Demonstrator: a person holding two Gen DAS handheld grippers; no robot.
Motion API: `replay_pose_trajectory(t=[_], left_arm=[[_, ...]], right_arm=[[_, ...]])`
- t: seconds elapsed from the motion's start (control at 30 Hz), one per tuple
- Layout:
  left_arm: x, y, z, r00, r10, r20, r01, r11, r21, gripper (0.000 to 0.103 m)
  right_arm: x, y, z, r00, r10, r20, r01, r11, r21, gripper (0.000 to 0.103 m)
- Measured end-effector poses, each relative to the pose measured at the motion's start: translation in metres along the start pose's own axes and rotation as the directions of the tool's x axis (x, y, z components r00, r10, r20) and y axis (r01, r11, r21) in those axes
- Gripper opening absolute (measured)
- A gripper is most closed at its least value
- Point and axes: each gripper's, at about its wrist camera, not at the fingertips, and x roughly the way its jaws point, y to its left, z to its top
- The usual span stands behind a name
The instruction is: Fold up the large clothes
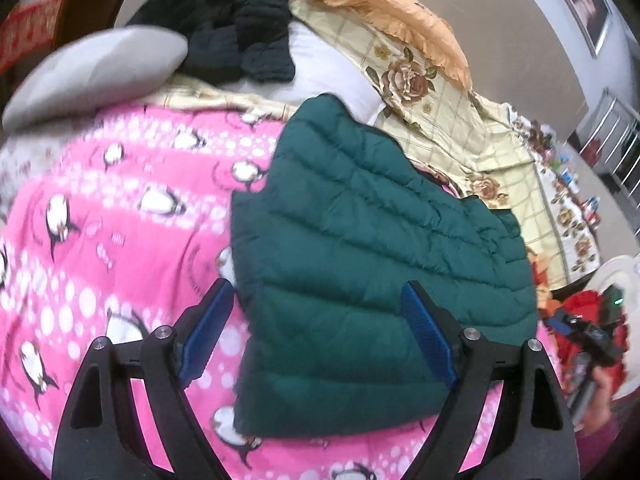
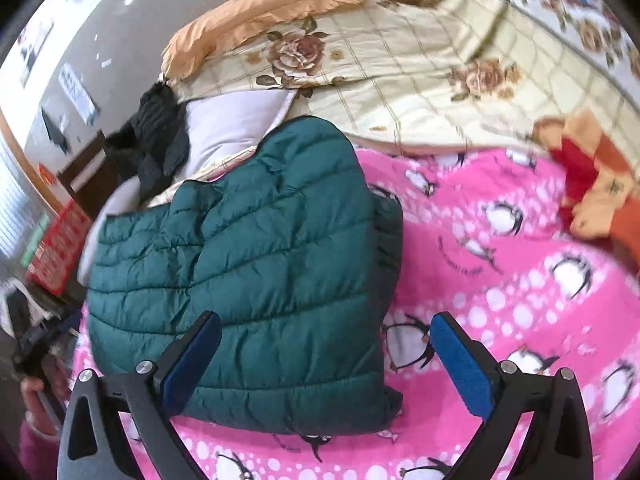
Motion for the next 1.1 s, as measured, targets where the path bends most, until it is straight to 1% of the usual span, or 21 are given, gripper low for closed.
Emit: replay_pose_trajectory(t=[0.07,0.1,0.13,0.2,0.37,0.53,0.63,0.7,0.77,0.83,0.87,0.9,0.97,1.0,1.03,1.07,1.1], left_arm=[[0.001,0.015,-0.001,0.999,-0.041,-0.015,0.04,0.997,-0.069,0.086],[0.001,0.02,-0.004,0.999,-0.046,-0.015,0.044,0.995,-0.095,0.086],[0.002,0.026,-0.004,0.999,-0.043,-0.016,0.04,0.992,-0.118,0.086],[0.001,0.031,-0.006,0.999,-0.038,-0.017,0.036,0.991,-0.131,0.086],[-0.004,0.03,-0.007,0.999,-0.049,-0.02,0.046,0.991,-0.122,0.086],[-0.012,0.028,-0.012,0.999,-0.05,-0.013,0.048,0.993,-0.109,0.086],[-0.017,0.019,-0.014,1.0,-0.026,0.005,0.026,0.997,-0.078,0.086],[-0.014,0.018,-0.013,0.999,-0.034,0.009,0.035,0.997,-0.071,0.086],[-0.007,0.023,-0.011,0.998,-0.06,-0.001,0.06,0.994,-0.091,0.086],[0.005,0.03,-0.011,0.991,-0.131,-0.019,0.128,0.983,-0.136,0.086],[0.013,0.036,-0.012,0.981,-0.194,-0.021,0.188,0.968,-0.165,0.086],[0.02,0.041,-0.012,0.971,-0.237,-0.027,0.228,0.955,-0.191,0.086],[0.032,0.047,-0.012,0.962,-0.269,-0.038,0.253,0.939,-0.233,0.087],[0.041,0.052,-0.013,0.959,-0.281,-0.042,0.26,0.929,-0.264,0.094],[0.045,0.055,-0.013,0.957,-0.286,-0.045,0.263,0.923,-0.282,0.099],[0.05,0.057,-0.014,0.955,-0.293,-0.045,0.266,0.916,-0.3,0.102],[0.055,0.058,-0.014,0.948,-0.316,-0.045,0.286,0.905,-0.315,0.102]], right_arm=[[0.005,-0.01,-0.003,0.999,0.053,-0.007,-0.052,0.997,0.056,0.103],[0.008,-0.013,-0.004,0.998,0.061,-0.008,-0.06,0.996,0.067,0.103],[0.011,-0.014,-0.004,0.998,0.058,-0.009,-0.057,0.996,0.07,0.103],[0.018,-0.015,-0.006,0.999,0.031,-0.013,-0.03,0.997,0.067,0.103],[0.027,-0.016,-0.009,0.998,0.047,-0.029,-0.044,0.995,0.093,0.103],[0.025,-0.018,-0.014,0.998,0.054,-0.027,-0.051,0.992,0.118,0.103],[0.019,-0.01,-0.016,0.999,0.036,-0.023,-0.034,0.997,0.069,0.103],[0.015,-0.005,-0.013,0.999,0.033,-0.01,-0.033,0.999,0.03,0.103],[0.016,-0.007,-0.008,0.999,0.047,-0.001,-0.047,0.999,0.012,0.103],[0.021,-0.012,-0.005,0.997,0.072,-0.002,-0.072,0.997,0.022,0.103],[0.027,-0.016,-0.004,0.996,0.087,-0.007,-0.087,0.996,0.035,0.103],[0.033,-0.021,-0.002,0.995,0.095,-0.009,-0.094,0.994,0.051,0.103],[0.043,-0.028,-0.001,0.995,0.101,-0.005,-0.101,0.993,0.06,0.103],[0.049,-0.031,0.0,0.993,0.121,-0.005,-0.121,0.991,0.055,0.103],[0.054,-0.033,0.001,0.988,0.152,-0.004,-0.152,0.987,0.054,0.103],[0.058,-0.034,0.002,0.983,0.184,-0.002,-0.183,0.981,0.057,0.103],[0.062,-0.036,0.003,0.978,0.208,-0.005,-0.208,0.976,0.06,0.103]])
